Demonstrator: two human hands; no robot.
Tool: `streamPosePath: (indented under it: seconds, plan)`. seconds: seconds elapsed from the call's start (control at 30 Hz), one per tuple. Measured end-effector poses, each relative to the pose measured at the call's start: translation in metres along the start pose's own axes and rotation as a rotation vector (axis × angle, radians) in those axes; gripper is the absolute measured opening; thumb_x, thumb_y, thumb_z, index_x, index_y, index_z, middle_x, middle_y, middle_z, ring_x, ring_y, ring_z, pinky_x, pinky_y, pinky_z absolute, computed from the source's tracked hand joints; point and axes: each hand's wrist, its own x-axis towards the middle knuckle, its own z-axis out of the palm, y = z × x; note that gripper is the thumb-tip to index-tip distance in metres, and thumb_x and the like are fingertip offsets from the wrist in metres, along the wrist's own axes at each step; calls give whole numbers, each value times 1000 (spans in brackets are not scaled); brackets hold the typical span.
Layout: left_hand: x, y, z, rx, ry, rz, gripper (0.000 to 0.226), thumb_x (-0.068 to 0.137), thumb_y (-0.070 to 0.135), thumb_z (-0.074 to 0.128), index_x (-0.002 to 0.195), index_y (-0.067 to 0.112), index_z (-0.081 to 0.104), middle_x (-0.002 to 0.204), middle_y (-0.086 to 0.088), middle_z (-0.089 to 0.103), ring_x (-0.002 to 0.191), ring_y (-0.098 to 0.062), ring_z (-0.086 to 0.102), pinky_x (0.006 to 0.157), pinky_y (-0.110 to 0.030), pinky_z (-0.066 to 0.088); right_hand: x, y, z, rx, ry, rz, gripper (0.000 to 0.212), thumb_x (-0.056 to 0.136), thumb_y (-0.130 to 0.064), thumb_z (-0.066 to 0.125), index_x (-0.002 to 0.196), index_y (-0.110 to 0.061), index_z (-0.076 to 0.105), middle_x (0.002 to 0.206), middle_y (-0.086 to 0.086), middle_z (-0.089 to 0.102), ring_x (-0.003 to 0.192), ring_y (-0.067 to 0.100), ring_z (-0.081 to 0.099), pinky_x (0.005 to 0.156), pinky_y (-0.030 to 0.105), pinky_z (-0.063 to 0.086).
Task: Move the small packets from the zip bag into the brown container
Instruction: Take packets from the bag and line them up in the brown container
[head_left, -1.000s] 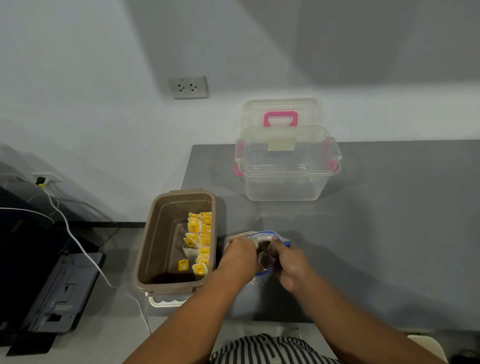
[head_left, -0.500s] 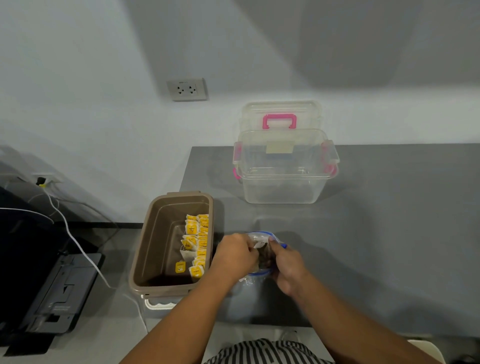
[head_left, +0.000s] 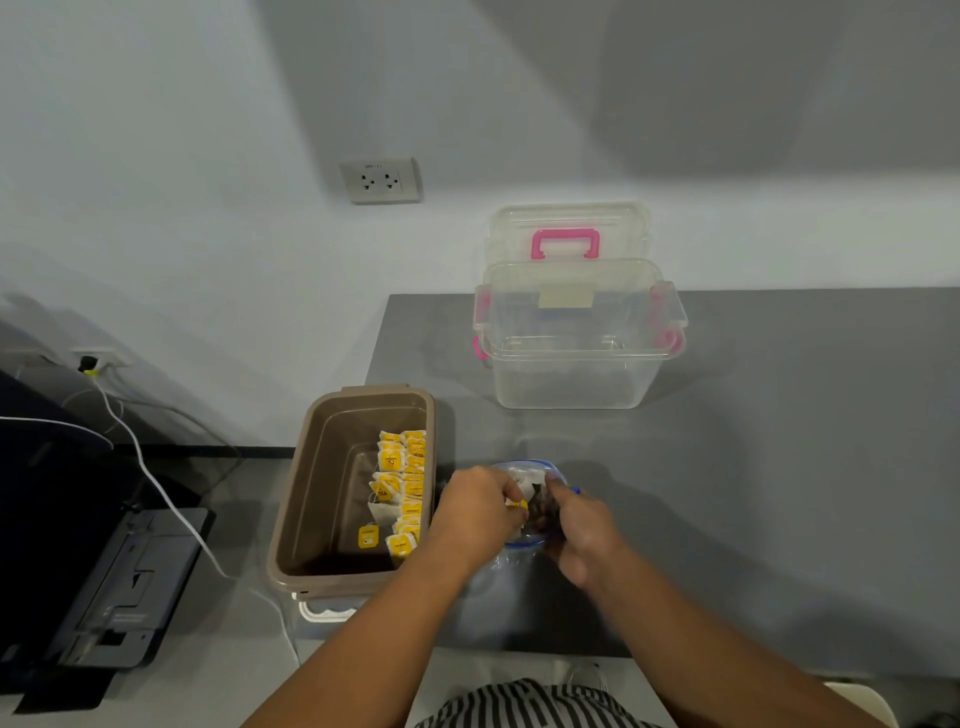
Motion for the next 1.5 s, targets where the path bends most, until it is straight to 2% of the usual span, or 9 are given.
streamPosePath:
  seconds: [0.13,0.27,0.37,0.63,0.8,0.93,1.07,1.27,1.5]
  plan:
    - [2,4,-11,21,57,60,21,86,14,69,102,28,71,100,2,72,86,-14,68,80,-29,59,-1,-2,5,22,30,0,15,101,-19,60,103,-5,66,84,11,78,90,32,73,93,52,57]
    - [0,5,-39,-30,81,167,30,85,10,72,110,27,69,91,8,69,83,-10,66,78,-26,57,0,-2,11,42,20,8,20,101,-19,60,108,-1,67,92,14,78,95,32,73,91,49,57]
    - [-5,2,-70,-120,141,210,36,84,7,74,116,22,67,85,9,66,81,-8,66,80,-25,56,-1,-4,14,38,31,1,18,100,-20,61,103,-3,66,86,12,78,90,31,73,88,49,58]
    - [-16,-28,-156,-127,267,182,17,79,14,83,86,27,74,75,12,69,72,3,64,65,-6,49,-4,-4,21,83,42,-7,24,102,-17,57,112,4,64,104,21,74,94,33,71,82,49,58]
    - [-10,-55,-171,121,99,150,16,81,13,81,89,25,74,78,10,70,72,-2,66,69,-15,54,-3,-1,29,94,58,-18,28,102,-17,57,117,6,63,108,23,72,99,36,71,91,54,56]
    - [2,-69,-160,363,-145,90,13,82,14,79,80,25,72,76,9,70,73,-4,66,67,-14,50,-2,3,30,109,76,-29,27,101,-18,59,114,6,63,109,23,72,103,38,70,96,56,54]
    - [13,-84,-141,505,-257,97,6,80,15,79,82,20,77,73,11,69,72,-2,65,59,-10,42,-4,5,29,119,78,-37,23,102,-17,58,108,4,64,105,22,73,100,37,70,94,55,55]
    - [28,-98,-118,635,-321,75,14,80,7,70,83,18,78,86,0,75,84,-16,70,84,-30,57,-5,9,28,122,95,-48,24,101,-17,59,110,4,64,107,22,73,102,37,70,97,56,54]
    - [39,-102,-105,641,-262,22,16,74,8,66,70,22,74,78,1,72,74,-18,68,77,-35,60,-8,11,27,141,96,-51,23,101,-17,59,111,4,63,108,22,72,103,37,70,98,56,54]
